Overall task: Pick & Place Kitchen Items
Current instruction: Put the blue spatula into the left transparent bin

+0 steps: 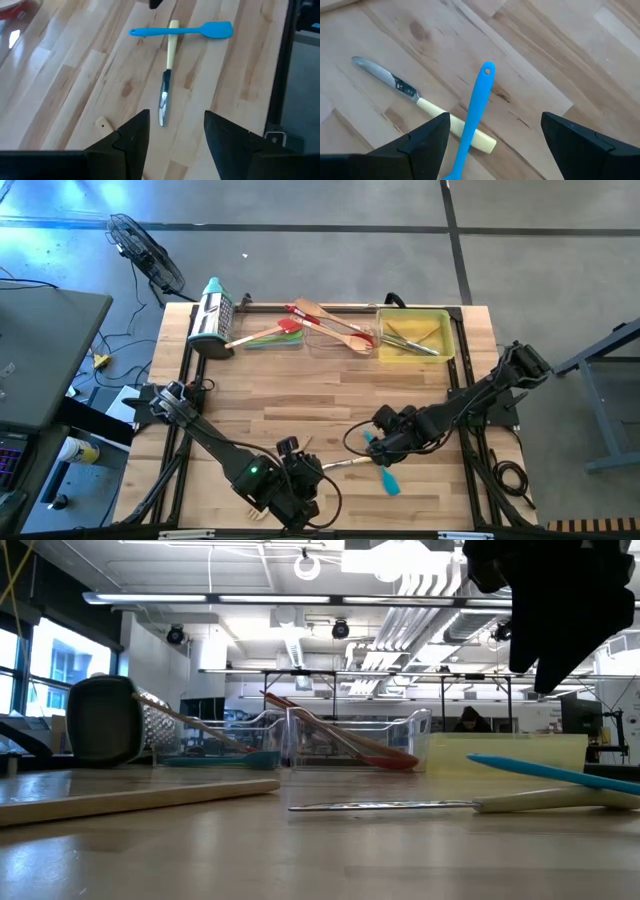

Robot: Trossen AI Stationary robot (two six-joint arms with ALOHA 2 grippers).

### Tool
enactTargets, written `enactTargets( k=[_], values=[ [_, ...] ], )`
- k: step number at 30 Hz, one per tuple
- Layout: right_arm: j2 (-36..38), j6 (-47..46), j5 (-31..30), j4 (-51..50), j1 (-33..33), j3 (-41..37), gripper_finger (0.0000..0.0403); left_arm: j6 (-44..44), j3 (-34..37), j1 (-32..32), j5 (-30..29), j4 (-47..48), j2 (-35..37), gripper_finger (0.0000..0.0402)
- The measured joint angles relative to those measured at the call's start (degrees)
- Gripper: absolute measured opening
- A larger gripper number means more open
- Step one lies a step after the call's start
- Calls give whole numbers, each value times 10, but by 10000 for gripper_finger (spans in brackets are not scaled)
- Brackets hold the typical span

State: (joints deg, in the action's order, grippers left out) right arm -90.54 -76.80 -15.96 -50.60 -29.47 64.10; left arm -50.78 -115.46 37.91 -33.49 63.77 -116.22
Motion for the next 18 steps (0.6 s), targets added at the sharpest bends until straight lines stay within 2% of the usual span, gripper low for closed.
enactTargets(
  k=[18],
  values=[
    [0, 5, 10, 2, 23, 0, 306, 6, 0, -12, -17, 32, 3, 180]
  ],
)
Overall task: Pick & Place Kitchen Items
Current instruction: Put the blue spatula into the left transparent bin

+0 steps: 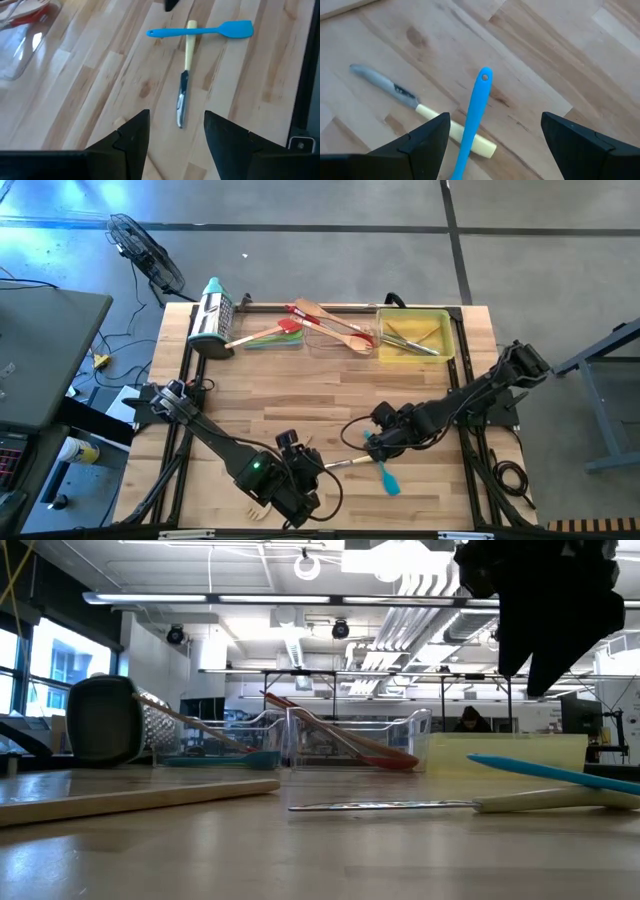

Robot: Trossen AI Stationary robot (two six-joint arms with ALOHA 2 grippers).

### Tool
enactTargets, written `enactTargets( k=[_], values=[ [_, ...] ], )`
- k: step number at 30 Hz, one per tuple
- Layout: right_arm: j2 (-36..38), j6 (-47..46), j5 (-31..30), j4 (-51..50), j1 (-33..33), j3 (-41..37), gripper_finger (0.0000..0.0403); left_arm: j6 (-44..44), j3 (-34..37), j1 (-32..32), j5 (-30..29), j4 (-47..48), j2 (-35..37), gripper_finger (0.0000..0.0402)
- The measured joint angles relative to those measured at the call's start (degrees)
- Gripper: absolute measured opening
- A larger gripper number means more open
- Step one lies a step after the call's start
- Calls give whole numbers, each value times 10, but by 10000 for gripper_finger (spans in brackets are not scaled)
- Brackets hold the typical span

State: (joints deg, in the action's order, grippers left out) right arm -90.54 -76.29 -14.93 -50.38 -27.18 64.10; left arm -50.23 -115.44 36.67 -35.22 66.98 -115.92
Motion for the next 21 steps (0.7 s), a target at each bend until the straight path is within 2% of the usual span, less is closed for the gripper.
enactTargets(
  k=[6, 11, 14, 21],
  values=[
    [0, 29, 28, 16, 0, 0, 306, -10, 0, 1, 0, 11, 0, 180],
    [-2, 27, 17, 23, 0, 0, 306, -10, 0, 1, 0, 16, 0, 180],
    [-18, 26, 3, 22, 4, 0, 306, -7, 0, 1, 1, 17, 0, 180],
    [-71, 26, 24, 45, 7, 0, 306, -10, 0, 6, 6, 31, 0, 180]
  ],
)
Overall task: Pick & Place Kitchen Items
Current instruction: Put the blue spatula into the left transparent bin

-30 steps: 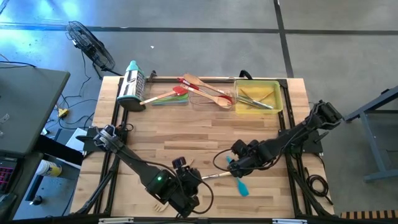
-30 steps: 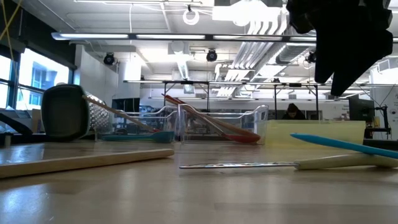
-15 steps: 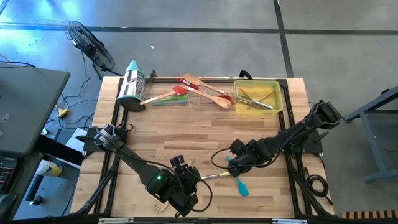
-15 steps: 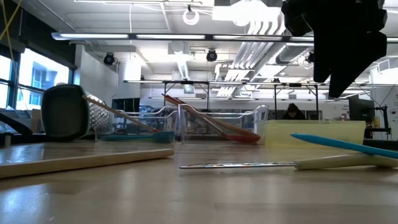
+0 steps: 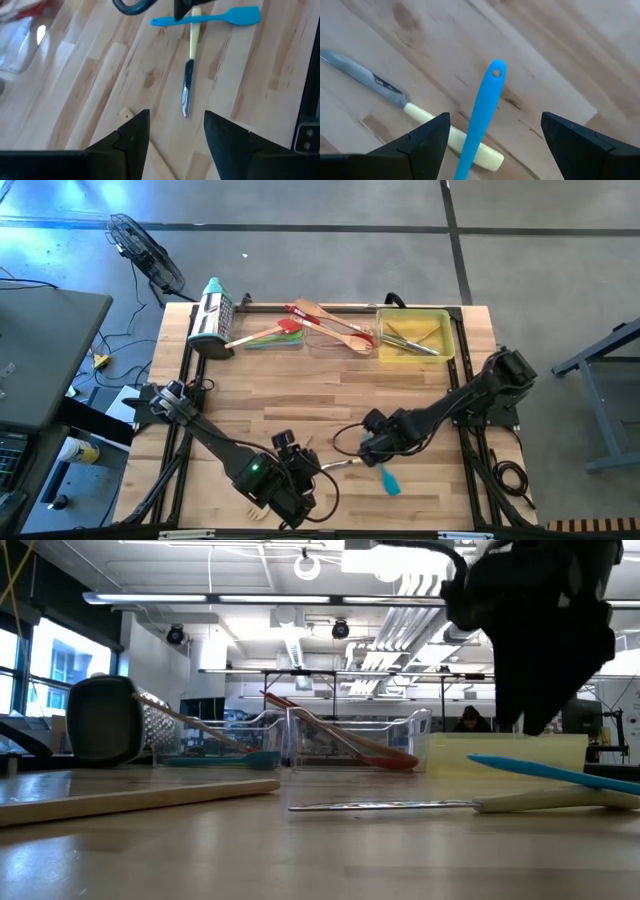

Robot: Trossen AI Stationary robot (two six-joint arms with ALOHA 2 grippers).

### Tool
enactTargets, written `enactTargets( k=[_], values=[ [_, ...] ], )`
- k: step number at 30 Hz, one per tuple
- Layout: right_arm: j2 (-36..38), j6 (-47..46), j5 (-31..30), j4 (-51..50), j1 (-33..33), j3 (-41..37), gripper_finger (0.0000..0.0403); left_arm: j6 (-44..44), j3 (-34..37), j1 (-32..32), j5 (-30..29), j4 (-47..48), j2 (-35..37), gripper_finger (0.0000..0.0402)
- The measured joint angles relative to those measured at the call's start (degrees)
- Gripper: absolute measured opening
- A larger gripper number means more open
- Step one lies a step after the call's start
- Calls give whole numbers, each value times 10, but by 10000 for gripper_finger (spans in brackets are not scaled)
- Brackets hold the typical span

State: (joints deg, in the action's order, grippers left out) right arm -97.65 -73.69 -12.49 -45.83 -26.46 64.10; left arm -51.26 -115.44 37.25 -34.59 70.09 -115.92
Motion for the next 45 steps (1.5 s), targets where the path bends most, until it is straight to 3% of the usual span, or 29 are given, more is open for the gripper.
enactTargets(
  k=[23, 45],
  values=[
    [-67, 5, 37, 42, 3, 0, 302, -26, 0, 15, 7, 4, 0, 180],
    [-95, 20, 54, 49, 10, 1, 170, -44, 0, 26, 5, 8, 0, 180]
  ],
)
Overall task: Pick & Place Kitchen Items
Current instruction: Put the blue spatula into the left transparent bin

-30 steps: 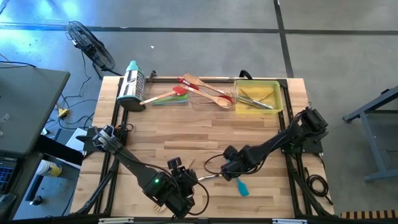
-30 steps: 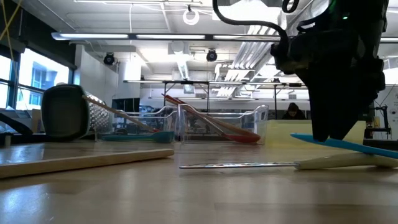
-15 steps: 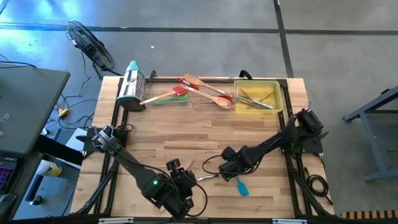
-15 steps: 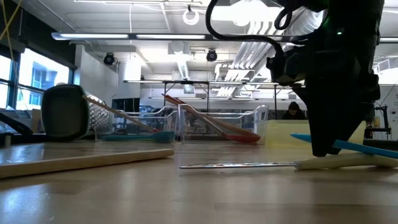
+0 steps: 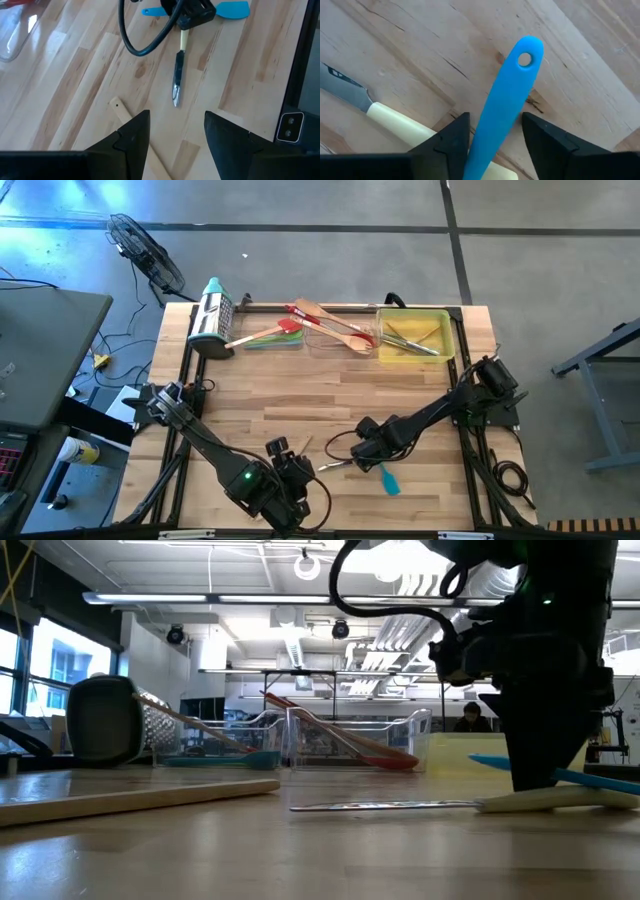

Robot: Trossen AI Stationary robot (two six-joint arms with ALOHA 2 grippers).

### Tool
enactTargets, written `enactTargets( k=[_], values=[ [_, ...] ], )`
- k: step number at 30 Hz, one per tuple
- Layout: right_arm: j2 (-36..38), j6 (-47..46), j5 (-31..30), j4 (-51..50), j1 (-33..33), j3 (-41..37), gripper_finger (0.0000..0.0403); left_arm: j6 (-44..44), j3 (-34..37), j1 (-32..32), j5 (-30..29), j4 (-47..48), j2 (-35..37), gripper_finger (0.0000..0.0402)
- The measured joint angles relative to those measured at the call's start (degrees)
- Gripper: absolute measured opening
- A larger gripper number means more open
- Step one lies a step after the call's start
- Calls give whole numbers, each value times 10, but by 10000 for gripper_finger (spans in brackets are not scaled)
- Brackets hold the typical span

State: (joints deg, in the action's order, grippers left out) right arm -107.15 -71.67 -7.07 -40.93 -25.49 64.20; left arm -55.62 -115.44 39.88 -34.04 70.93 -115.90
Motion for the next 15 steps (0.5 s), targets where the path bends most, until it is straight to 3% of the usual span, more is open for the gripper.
enactTargets(
  k=[12, 15],
  values=[
    [0, 33, -3, 2, 4, 0, 45, -2, 0, 0, 0, -1, 0, 180],
    [0, 47, 1, 8, 4, -1, 38, -2, 0, 0, 0, -1, 0, 180]
  ],
)
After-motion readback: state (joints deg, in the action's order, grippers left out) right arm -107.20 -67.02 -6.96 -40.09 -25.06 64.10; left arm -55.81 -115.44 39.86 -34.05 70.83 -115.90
